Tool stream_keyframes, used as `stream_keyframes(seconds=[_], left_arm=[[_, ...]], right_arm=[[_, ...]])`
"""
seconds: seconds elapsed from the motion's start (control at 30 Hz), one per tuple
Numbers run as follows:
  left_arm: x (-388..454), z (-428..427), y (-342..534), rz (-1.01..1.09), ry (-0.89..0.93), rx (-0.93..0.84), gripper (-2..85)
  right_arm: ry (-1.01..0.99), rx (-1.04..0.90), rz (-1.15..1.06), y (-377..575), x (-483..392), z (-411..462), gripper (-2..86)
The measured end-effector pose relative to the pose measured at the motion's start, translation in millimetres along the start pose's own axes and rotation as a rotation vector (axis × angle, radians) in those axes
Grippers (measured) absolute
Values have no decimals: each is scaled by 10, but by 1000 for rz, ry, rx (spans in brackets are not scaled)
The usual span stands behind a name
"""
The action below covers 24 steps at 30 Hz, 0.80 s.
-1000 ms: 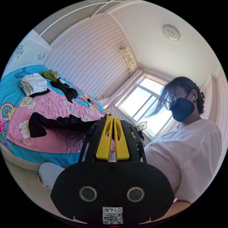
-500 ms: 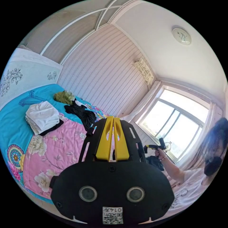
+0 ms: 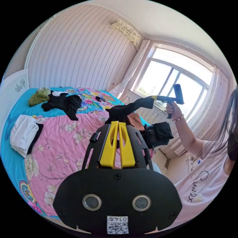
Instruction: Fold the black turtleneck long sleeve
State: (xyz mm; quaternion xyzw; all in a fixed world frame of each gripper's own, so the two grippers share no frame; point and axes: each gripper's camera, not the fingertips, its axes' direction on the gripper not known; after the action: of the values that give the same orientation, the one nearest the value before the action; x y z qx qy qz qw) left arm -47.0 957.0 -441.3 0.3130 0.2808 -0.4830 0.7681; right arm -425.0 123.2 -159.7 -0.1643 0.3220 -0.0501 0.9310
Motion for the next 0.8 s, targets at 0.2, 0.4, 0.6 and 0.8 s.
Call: stream_keyframes(seconds=[0.2,0.4,0.6,0.8], left_arm=[[48,917,1113,-162,32,-131,-7],[38,1966,1739,-252,-6,-339,34],[37,3040,1426,-267,79,-395,65],[730,4156,749,-29,86,-451,68]], right_arm=[[-360,-51,158,1625,74,141,3],[-339,-212,734,3562,527,735,2],[-532,94,842,4304,588,562,2],[-437,-84,797,4627,430,498,1]])
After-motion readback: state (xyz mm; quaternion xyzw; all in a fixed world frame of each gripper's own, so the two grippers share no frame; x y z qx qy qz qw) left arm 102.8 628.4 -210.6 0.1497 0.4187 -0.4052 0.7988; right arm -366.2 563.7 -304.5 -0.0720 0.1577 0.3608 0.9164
